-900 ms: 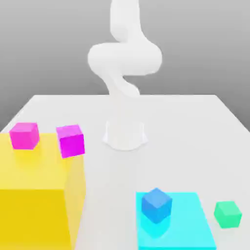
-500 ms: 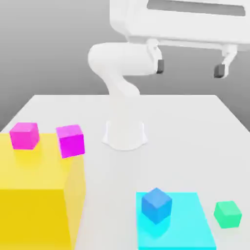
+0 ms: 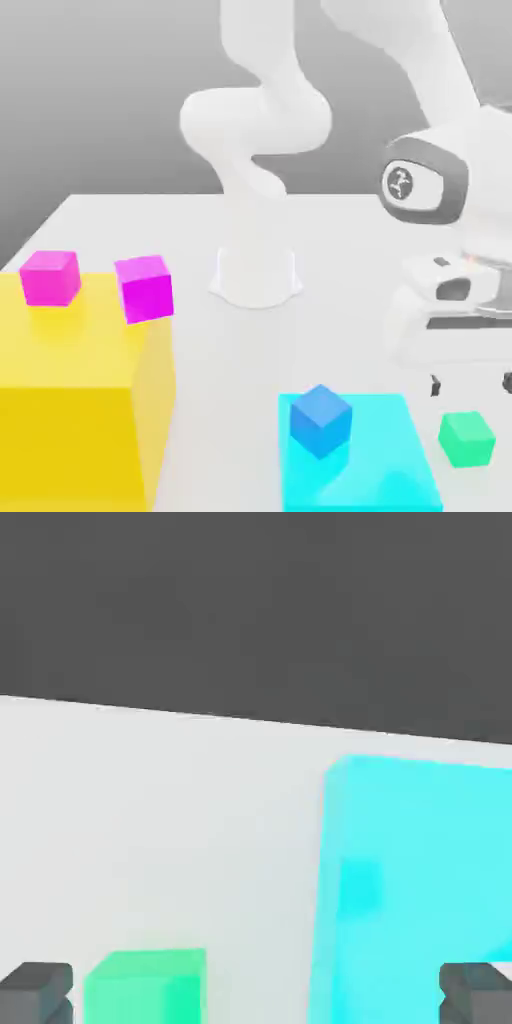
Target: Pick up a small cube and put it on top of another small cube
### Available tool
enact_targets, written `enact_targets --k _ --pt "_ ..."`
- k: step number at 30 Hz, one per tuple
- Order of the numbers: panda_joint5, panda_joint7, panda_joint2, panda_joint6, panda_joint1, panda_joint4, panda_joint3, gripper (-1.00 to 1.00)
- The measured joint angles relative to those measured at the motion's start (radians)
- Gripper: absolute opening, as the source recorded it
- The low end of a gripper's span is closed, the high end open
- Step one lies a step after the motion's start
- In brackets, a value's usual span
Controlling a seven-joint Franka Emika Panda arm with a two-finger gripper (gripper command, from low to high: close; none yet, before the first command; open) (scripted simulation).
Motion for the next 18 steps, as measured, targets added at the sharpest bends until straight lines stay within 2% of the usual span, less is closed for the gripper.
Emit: enact_targets --k 5,6,13,18 --pt "-0.108 0.101 0.18 0.118 0.094 0.031 -0.094 0.0" --pt "-0.124 0.113 0.207 0.139 0.115 0.037 -0.118 -1.0" --pt "-0.126 0.115 0.209 0.142 0.117 0.037 -0.119 -1.0" --pt "-0.003 0.017 0.067 0.023 0.037 0.011 -0.025 -1.0"
